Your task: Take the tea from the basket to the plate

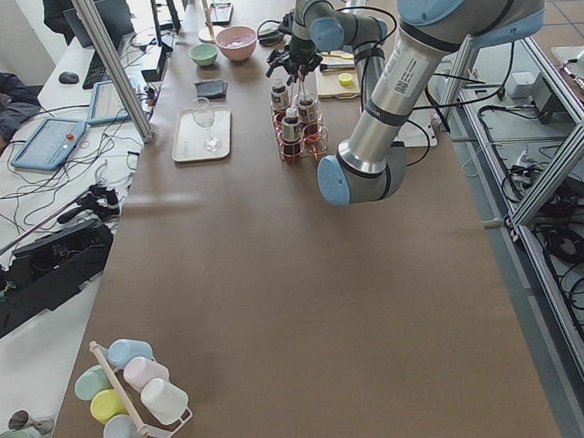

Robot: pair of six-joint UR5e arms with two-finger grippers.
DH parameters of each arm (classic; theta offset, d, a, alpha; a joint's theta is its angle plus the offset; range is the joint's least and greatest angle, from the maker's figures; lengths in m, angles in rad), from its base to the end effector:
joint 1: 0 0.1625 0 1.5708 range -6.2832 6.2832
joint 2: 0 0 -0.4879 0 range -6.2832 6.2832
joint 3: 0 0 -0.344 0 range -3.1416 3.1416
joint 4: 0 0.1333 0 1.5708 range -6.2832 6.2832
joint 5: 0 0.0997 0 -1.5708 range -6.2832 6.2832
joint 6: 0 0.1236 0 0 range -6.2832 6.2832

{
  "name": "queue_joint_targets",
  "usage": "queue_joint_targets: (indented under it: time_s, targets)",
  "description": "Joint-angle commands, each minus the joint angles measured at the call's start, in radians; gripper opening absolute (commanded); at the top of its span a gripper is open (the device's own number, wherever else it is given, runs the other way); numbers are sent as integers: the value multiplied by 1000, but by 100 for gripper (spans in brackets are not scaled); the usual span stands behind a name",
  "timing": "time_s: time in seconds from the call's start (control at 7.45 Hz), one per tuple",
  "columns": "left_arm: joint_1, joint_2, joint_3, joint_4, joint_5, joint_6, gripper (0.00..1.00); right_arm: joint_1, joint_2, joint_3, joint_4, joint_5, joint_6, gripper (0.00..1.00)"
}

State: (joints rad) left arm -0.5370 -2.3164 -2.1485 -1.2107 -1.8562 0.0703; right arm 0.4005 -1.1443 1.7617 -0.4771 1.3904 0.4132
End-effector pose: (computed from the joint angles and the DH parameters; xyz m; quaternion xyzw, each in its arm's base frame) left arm 0.4390 -0.3760 0.1733 0.3479 0.3241 0.5161 0.7124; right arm -0.4816 -0.3727 0.2918 0.5703 -0.4935 -0.1782 0.6320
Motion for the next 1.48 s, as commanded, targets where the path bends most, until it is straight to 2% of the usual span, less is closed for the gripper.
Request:
queue_joint_targets:
  time_s: [0.0, 0.13, 0.27, 0.54, 0.67, 0.8, 1.34]
  targets:
    - [0, 0, -1, 0, 0, 0, 0, 1, 0, -10, 2, -2, -5, 78]
    - [0, 0, 1, 0, 0, 0, 0, 1, 0, -10, 2, -4, -4, 72]
    - [0, 2, 1, 0, 0, 0, 0, 1, -3, -10, 3, -4, -4, 60]
    - [0, 11, -1, 0, -3, 0, 0, 3, -5, -11, 8, -7, -4, 18]
    - [0, 12, -1, 0, -5, 0, 0, 4, -3, -21, 11, -10, -4, 6]
    - [0, 14, 1, 0, -5, 0, 0, 4, 6, -19, 11, -25, 4, 0]
    - [-1, 22, -2, 0, -9, 2, 0, 37, 17, 116, -102, -2, 110, 0]
